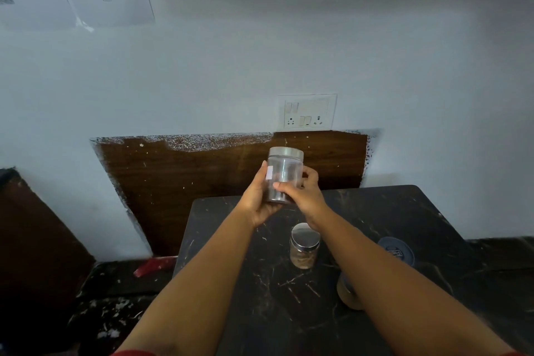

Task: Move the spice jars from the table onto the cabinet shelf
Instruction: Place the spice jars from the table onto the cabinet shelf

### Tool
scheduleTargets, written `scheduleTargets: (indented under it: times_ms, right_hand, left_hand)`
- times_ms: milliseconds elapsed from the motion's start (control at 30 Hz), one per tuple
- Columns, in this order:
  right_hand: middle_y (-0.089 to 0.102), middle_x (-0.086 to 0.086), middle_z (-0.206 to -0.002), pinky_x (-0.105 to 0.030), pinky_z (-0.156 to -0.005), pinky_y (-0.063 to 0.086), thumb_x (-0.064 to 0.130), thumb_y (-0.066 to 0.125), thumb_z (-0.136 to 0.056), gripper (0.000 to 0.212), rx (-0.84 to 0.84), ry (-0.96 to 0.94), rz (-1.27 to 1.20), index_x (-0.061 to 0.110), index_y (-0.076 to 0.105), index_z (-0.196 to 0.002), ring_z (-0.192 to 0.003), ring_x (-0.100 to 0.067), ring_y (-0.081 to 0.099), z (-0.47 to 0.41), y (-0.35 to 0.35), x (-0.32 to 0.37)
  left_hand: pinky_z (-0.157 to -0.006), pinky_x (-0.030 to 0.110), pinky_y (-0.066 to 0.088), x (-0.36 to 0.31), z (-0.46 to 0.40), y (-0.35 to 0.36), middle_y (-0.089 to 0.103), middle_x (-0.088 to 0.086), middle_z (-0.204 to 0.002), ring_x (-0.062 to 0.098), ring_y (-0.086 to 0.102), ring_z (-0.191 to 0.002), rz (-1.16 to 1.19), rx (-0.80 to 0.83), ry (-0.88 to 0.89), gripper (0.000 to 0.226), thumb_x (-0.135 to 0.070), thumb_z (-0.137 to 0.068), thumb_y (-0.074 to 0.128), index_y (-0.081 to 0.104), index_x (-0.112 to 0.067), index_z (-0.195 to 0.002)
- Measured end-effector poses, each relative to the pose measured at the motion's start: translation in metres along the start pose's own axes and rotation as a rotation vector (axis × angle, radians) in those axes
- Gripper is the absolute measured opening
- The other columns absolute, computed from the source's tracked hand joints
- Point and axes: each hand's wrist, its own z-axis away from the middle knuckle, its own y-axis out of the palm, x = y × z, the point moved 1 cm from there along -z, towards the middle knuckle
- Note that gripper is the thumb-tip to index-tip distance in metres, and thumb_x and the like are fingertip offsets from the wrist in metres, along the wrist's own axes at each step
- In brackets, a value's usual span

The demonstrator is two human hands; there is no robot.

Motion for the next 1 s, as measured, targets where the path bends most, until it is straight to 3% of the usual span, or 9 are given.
scheduleTargets:
  times_ms: [100, 200, 300, 433, 500, 667, 767, 867, 1000]
  right_hand:
    - [0.062, -0.001, -0.112, -0.034, -0.082, 0.057, 0.05, 0.071, -0.058, 0.082, 0.002, 0.026, -0.062, 0.024, 0.037, -0.129, -0.1, -0.015, 0.064, 0.004, 0.004, -0.001]
    - [0.067, -0.002, -0.111, -0.039, -0.09, 0.053, 0.06, 0.068, -0.065, 0.059, -0.041, -0.02, -0.053, 0.027, 0.06, -0.114, -0.101, -0.016, 0.065, 0.003, 0.005, 0.001]
    - [0.067, -0.005, -0.112, -0.038, -0.092, 0.052, 0.068, 0.063, -0.076, 0.051, -0.065, -0.034, 0.022, 0.026, 0.07, -0.105, -0.102, -0.017, 0.065, 0.002, -0.003, 0.006]
    - [0.062, -0.009, -0.121, -0.046, -0.096, 0.051, 0.064, 0.062, -0.08, 0.072, -0.08, 0.039, -0.126, 0.019, 0.046, -0.134, -0.109, -0.026, 0.063, 0.007, -0.001, 0.007]
    - [0.062, -0.017, -0.122, -0.051, -0.099, 0.049, 0.053, 0.065, -0.083, 0.068, 0.004, 0.037, -0.269, 0.011, 0.046, -0.133, -0.112, -0.035, 0.062, 0.01, 0.007, 0.008]
    - [0.068, -0.002, -0.114, -0.043, -0.096, 0.051, 0.042, 0.076, -0.07, 0.063, 0.125, -0.029, -0.244, 0.027, 0.052, -0.126, -0.109, -0.021, 0.064, 0.013, 0.018, 0.017]
    - [0.059, 0.009, -0.122, -0.036, -0.098, 0.045, 0.043, 0.08, -0.066, 0.077, 0.081, -0.047, -0.096, 0.036, 0.044, -0.134, -0.115, -0.012, 0.055, 0.007, 0.016, 0.015]
    - [0.054, 0.017, -0.123, -0.029, -0.091, 0.042, 0.046, 0.082, -0.063, 0.085, 0.034, -0.043, -0.051, 0.046, 0.039, -0.136, -0.116, -0.008, 0.05, 0.004, 0.013, 0.01]
    - [0.05, 0.016, -0.125, -0.031, -0.092, 0.045, 0.055, 0.081, -0.05, 0.094, -0.028, -0.052, 0.007, 0.052, 0.035, -0.132, -0.119, -0.011, 0.048, 0.002, 0.012, 0.013]
  left_hand:
    - [-0.097, 0.046, 0.049, -0.001, 0.002, 0.001, 0.059, 0.018, -0.133, 0.032, 0.058, -0.122, -0.051, -0.001, -0.011, 0.071, -0.062, -0.083, 0.06, 0.053, -0.016, -0.136]
    - [-0.103, 0.049, 0.04, 0.0, 0.001, 0.002, 0.057, 0.014, -0.137, 0.03, 0.052, -0.127, -0.09, 0.022, -0.051, 0.068, -0.066, -0.088, 0.044, 0.051, -0.021, -0.138]
    - [-0.107, 0.044, 0.039, 0.001, 0.003, -0.001, 0.054, 0.018, -0.139, 0.03, 0.05, -0.129, 0.018, 0.025, -0.046, 0.057, -0.05, -0.099, 0.032, 0.046, -0.015, -0.142]
    - [-0.1, 0.041, 0.048, -0.006, 0.007, 0.0, 0.06, 0.02, -0.13, 0.03, 0.059, -0.12, -0.043, -0.029, 0.074, 0.055, -0.047, -0.091, 0.055, 0.056, -0.011, -0.133]
    - [-0.097, 0.04, 0.05, -0.007, 0.01, 0.006, 0.06, 0.018, -0.13, 0.03, 0.058, -0.122, -0.107, -0.001, 0.077, 0.066, -0.056, -0.083, 0.064, 0.055, -0.015, -0.133]
    - [-0.095, 0.042, 0.051, -0.009, 0.005, 0.009, 0.065, 0.01, -0.127, 0.03, 0.058, -0.122, -0.157, -0.037, 0.095, 0.075, -0.078, -0.083, 0.035, 0.056, -0.026, -0.133]
    - [-0.111, 0.052, 0.035, -0.011, 0.001, 0.005, 0.062, 0.01, -0.131, 0.029, 0.051, -0.129, -0.22, -0.094, 0.125, 0.073, -0.074, -0.088, 0.026, 0.054, -0.026, -0.135]
    - [-0.11, 0.051, 0.038, -0.012, 0.0, 0.008, 0.064, 0.011, -0.128, 0.028, 0.057, -0.123, -0.264, -0.096, 0.133, 0.068, -0.069, -0.092, 0.027, 0.054, -0.023, -0.134]
    - [-0.107, 0.048, 0.043, -0.015, -0.001, 0.011, 0.065, 0.01, -0.125, 0.026, 0.061, -0.119, -0.247, -0.107, 0.126, 0.064, -0.065, -0.095, 0.025, 0.051, -0.023, -0.137]
